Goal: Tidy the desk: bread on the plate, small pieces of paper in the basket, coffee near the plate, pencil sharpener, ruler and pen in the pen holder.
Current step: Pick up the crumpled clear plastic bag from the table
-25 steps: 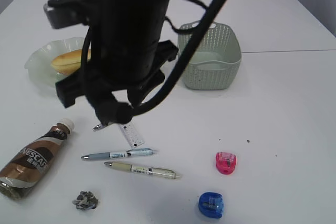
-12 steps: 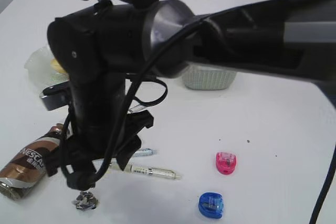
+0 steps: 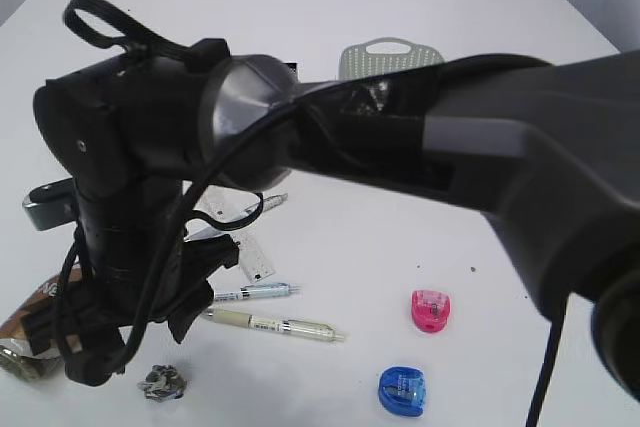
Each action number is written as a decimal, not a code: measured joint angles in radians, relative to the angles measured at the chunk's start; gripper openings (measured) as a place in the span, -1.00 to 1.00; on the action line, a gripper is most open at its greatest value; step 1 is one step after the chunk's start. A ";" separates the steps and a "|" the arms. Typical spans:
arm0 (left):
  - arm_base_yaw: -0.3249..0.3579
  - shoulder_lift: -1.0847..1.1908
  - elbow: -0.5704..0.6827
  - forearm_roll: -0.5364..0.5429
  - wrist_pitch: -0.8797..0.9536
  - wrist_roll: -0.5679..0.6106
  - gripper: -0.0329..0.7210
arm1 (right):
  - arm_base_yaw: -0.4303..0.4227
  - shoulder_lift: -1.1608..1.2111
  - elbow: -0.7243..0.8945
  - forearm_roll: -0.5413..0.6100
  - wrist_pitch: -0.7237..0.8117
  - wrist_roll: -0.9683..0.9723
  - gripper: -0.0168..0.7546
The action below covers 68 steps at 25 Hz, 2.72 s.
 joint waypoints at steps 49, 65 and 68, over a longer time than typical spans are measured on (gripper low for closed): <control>0.000 0.000 0.000 0.000 0.000 0.000 0.26 | 0.000 0.146 -0.035 -0.023 -0.028 -0.018 0.10; 0.000 0.000 0.000 -0.007 0.000 0.000 0.26 | 0.000 0.159 -0.035 -0.023 -0.036 -0.018 0.09; 0.000 0.000 0.000 -0.007 0.000 0.000 0.26 | 0.000 0.159 -0.035 -0.023 -0.036 -0.018 -0.10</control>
